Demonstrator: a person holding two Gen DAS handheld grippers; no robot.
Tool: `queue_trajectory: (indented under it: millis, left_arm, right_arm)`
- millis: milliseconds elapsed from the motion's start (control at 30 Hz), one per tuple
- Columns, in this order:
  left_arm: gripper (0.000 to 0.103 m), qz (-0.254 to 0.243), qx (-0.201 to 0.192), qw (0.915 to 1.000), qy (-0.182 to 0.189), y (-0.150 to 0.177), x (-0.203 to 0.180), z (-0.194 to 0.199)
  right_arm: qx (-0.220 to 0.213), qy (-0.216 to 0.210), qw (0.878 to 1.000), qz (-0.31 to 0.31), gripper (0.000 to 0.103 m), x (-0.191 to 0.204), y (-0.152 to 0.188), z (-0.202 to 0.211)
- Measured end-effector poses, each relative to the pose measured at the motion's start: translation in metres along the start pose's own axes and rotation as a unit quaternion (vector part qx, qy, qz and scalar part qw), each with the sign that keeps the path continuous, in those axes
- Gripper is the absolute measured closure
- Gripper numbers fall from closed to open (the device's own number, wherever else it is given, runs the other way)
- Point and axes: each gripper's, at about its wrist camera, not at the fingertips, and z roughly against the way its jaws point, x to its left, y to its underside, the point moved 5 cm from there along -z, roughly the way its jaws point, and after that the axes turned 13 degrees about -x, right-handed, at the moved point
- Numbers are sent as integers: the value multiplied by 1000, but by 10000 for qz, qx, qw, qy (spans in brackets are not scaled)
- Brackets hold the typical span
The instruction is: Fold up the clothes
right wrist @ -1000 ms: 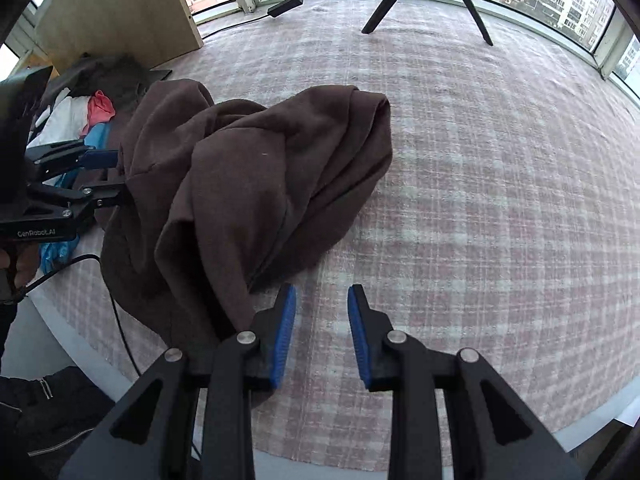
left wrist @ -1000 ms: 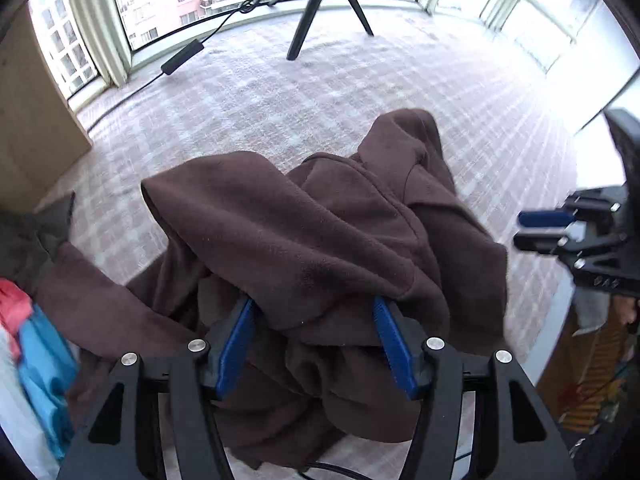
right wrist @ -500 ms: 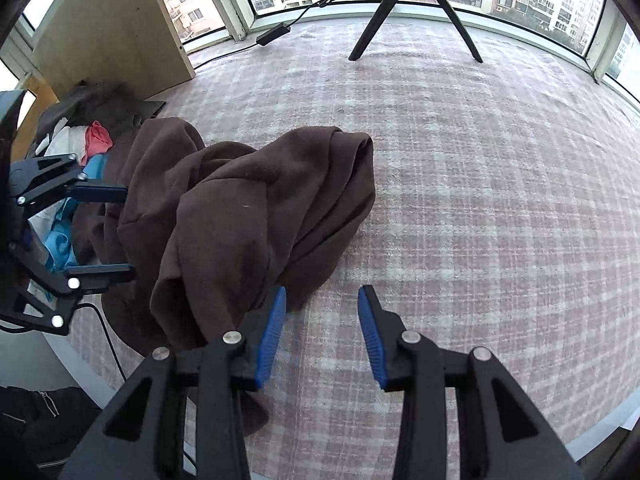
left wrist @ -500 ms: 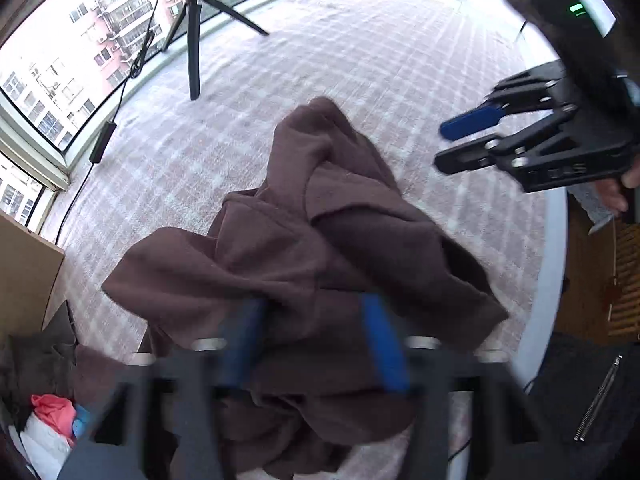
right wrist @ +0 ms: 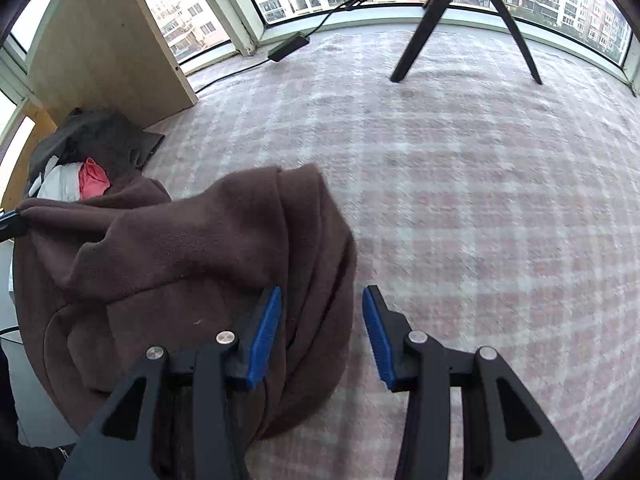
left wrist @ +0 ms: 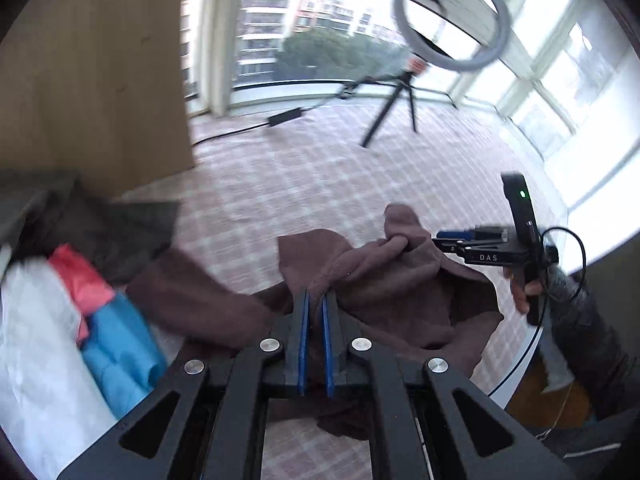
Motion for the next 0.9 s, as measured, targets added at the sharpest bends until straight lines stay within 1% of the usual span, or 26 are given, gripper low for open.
queue_trajectory:
  millis: [33,100,167,200,233,267,300,333,367,400,467,500,533,567,600,633,667,733,833,867,900]
  left_arm:
    - [98,71,-18,10000,-34,5,9,4]
    - [97,233,-110,9996,-100,15,26,16]
    - [97,738,-232,9967,-236,21,59,26]
    - [92,931,-247,9944,-445,24,79,28]
    - [89,981,-149,9916,-825,30,100,29]
    - [88,885,-19,9866,-1374,36,117,27]
    - [91,792,57,9811,-1763,41,129,29]
    - [91,704,121,9749,-2110,46,140,32]
    - [91,695,92,9759,-2065,49,138,36]
    - [91,702,44,9785,-1938,52,132,41]
    - [89,342,-109,9892,-1420,55,96,47]
    - [84,37,-90,9931,-1171,59,73,45]
    - [82,-263,0,9952,-945,66,50,40]
    - [77,-422,147,9963,-731,74,33,33]
    - [70,-552,303,9967,-519,82,17,25]
    - [67,-629,458,9961,-408,89,7,13]
    - [66,-718,593,9948,-424,96,3,2]
    - [66,-824,841,9910,-629,106,5,-21]
    - [66,-685,1105,9884,-784,111,15,-57]
    - [70,-640,1193,9879,-757,115,16,-67]
    - [85,-654,1308,9871,-652,118,13,-77]
  right_arm:
    - [37,-237,9996,-128,101,6,0,-3]
    - [18,-317,9995,53,101,16,-2,8]
    - [-66,-328,9989,329,100,28,-4,24]
    - [-138,-343,9984,422,99,31,-5,36]
    - [-156,-316,9983,465,94,33,-4,46]
    - [-155,-271,9983,497,80,35,-3,55]
    - [-154,-226,9982,530,68,36,-2,64]
    - [-183,-210,9977,617,65,41,0,70]
    - [-160,-251,9971,696,65,47,3,73]
    - [-115,-308,9965,767,65,55,6,76]
    - [-130,-469,9932,1054,65,76,11,78]
    - [-146,-553,9910,1209,65,88,13,79]
    - [-120,-545,9886,1401,65,97,17,79]
    - [-80,-505,9857,1607,64,106,22,79]
    - [-40,-464,9823,1812,64,115,28,78]
    - [81,-508,9788,1985,64,123,35,76]
    - [237,-604,9769,2037,63,127,45,74]
    - [473,-743,9743,2073,62,132,62,67]
    - [594,-777,9712,2171,62,137,80,52]
    - [602,-778,9709,2182,61,139,81,44]
    - [606,-775,9710,2178,61,142,82,35]
